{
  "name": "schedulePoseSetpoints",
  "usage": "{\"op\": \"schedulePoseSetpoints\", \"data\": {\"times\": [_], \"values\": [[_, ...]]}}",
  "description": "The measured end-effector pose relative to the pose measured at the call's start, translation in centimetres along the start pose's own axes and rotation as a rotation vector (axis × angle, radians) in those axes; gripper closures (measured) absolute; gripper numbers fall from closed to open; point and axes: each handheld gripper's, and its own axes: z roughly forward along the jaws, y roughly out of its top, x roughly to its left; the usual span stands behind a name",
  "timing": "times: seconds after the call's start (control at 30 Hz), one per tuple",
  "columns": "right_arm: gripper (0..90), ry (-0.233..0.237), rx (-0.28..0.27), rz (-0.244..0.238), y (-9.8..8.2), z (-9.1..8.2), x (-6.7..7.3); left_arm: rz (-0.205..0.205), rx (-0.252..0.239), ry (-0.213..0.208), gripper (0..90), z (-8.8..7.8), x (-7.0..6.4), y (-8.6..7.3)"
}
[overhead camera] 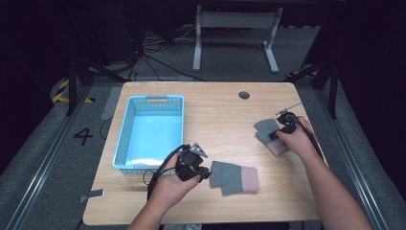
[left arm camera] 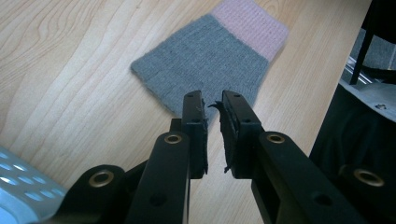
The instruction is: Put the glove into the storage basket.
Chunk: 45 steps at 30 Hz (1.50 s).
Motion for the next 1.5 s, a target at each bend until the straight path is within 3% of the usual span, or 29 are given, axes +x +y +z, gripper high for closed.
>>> {"op": "schedulePoseSetpoints", "data": {"times": [0.2,0.37,0.83,1.03,1.13,1.5], "values": [[84.1,-0.003,0.005,0.017,0.1,0.0,0.0,-0.001,0.0,0.001,80.2,0.0,0.0,0.0],[85.7,-0.009,-0.006,0.017,0.0,-0.1,0.1,-0.002,0.0,0.0,80.2,0.0,0.1,0.0],[86.3,0.031,-0.087,-0.033,0.3,-3.0,1.6,0.0,-0.01,0.0,80.2,-0.3,0.0,0.0],[86.3,0.053,-0.118,-0.072,0.1,-5.2,3.1,0.005,-0.011,0.002,80.2,-0.5,-0.1,0.1],[86.2,0.074,-0.136,-0.12,-0.2,-6.6,4.6,0.004,-0.012,0.002,80.2,-0.5,-0.2,0.1],[86.2,0.139,-0.153,-0.22,-1.1,-9.1,7.8,0.002,-0.011,0.001,81.1,-0.5,-0.1,0.1]]}}
